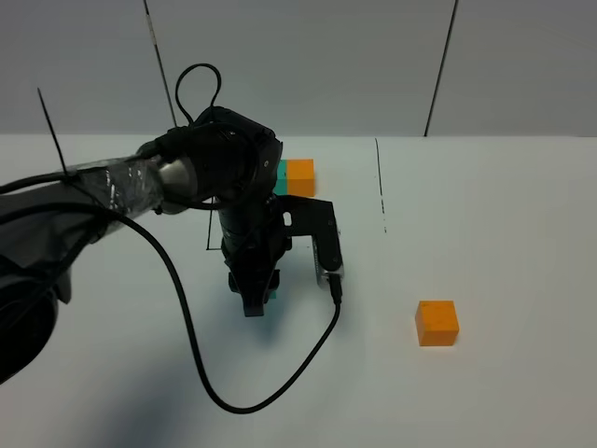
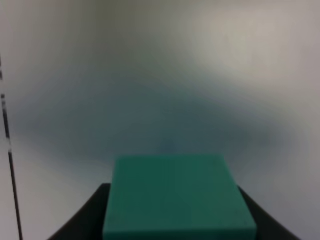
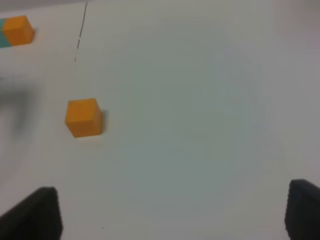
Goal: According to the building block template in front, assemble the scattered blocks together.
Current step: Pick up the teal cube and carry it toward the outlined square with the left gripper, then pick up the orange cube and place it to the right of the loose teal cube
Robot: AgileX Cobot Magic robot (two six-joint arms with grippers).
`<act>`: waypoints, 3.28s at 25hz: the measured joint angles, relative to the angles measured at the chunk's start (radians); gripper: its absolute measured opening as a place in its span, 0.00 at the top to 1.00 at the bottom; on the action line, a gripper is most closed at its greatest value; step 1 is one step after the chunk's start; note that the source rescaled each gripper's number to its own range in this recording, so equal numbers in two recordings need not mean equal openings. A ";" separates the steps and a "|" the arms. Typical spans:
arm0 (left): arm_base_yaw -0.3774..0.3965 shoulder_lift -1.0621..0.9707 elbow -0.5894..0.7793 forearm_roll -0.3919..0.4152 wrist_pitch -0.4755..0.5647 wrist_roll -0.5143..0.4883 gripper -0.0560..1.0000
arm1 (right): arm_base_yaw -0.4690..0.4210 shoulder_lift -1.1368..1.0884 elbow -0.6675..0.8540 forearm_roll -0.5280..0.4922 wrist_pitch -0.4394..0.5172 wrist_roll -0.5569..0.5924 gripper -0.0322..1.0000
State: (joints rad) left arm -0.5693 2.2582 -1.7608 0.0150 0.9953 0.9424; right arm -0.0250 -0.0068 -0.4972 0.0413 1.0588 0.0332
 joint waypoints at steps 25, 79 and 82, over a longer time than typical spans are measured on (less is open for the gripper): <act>-0.009 0.127 -0.094 -0.081 -0.001 0.086 0.94 | 0.000 0.000 0.000 0.000 0.000 0.000 0.21; 0.584 -0.582 0.141 -0.078 0.179 -0.815 0.25 | 0.000 0.000 0.000 0.000 0.000 0.000 0.21; 0.650 -0.746 0.320 -0.077 0.077 -0.831 0.26 | 0.000 0.000 0.000 0.000 0.000 0.000 0.21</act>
State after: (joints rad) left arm 0.0810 1.5122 -1.4405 -0.0623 1.0721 0.1117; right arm -0.0250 -0.0068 -0.4972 0.0412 1.0588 0.0332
